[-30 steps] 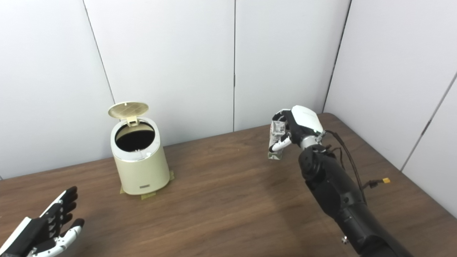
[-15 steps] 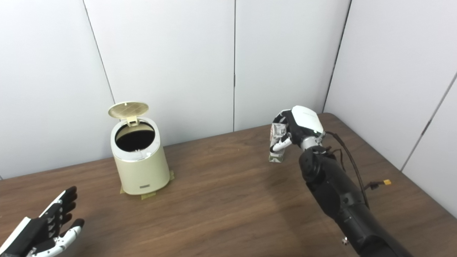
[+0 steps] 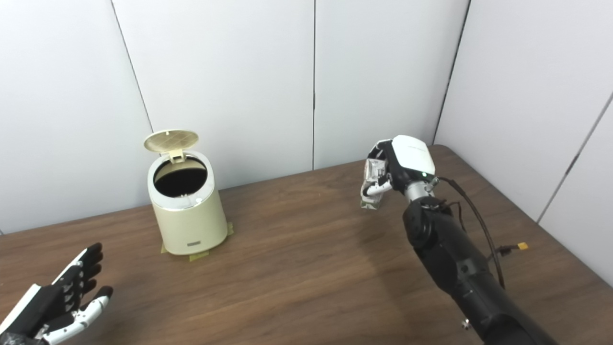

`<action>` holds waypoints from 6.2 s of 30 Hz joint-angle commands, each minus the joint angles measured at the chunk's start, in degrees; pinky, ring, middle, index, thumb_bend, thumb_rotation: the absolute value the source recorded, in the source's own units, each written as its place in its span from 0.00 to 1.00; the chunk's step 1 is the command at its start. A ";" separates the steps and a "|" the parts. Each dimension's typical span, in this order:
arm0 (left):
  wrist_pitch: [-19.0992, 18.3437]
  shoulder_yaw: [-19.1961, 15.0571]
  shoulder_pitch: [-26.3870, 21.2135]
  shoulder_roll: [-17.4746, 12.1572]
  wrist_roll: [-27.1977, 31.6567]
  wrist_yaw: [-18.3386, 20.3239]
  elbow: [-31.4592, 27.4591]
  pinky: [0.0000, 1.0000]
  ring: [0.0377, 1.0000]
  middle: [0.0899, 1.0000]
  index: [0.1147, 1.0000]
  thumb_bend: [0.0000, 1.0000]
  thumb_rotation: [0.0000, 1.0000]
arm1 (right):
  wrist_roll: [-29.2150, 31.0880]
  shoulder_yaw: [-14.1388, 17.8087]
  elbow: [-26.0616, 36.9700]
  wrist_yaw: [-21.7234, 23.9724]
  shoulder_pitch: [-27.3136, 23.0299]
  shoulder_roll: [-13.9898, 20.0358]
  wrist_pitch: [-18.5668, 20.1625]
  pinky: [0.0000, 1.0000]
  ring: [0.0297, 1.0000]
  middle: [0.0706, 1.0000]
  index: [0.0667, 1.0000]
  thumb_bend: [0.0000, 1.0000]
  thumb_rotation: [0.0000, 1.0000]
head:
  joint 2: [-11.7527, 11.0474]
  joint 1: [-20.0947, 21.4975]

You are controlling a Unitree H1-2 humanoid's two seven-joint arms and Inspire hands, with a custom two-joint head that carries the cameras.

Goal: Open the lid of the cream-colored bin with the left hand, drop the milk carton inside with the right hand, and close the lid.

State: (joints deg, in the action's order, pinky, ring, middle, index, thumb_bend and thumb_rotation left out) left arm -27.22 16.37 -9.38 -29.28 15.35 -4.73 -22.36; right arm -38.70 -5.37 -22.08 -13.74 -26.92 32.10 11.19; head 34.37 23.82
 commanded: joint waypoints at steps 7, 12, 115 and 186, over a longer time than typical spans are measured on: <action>0.30 -0.69 -2.10 -0.52 -1.22 -1.37 -1.71 1.00 1.00 1.00 1.00 0.19 0.00 | -1.59 1.17 5.72 -1.83 -1.68 1.43 0.00 0.43 0.38 0.47 0.47 0.52 0.00 | -0.20 -0.51; 0.30 -0.68 -1.91 -0.15 -1.47 -1.13 -1.83 1.00 1.00 1.00 1.00 0.19 0.00 | -1.38 2.26 11.56 -2.46 -0.78 0.70 -0.86 0.41 0.37 0.48 0.47 0.52 0.00 | -0.32 -1.18; 1.49 -9.10 5.57 22.08 -24.95 8.79 0.44 0.97 0.97 0.97 1.00 0.40 0.53 | -7.74 -9.05 1.52 -10.38 -17.03 -23.71 -22.16 0.31 0.37 0.48 0.49 0.49 0.00 | -2.60 -27.57; 6.89 -15.37 -11.96 22.17 -23.55 9.50 13.38 0.86 0.89 0.90 0.95 0.37 0.60 | 21.40 5.07 24.97 4.89 6.50 -32.19 3.00 0.41 0.40 0.44 0.51 0.51 0.00 | -1.31 -25.06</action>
State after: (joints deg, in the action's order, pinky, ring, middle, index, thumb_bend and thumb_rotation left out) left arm -23.44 1.24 -18.16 -6.85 -8.92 4.81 -8.36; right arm -18.88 -0.79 0.69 -9.81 -19.08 0.09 13.35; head 33.05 -1.23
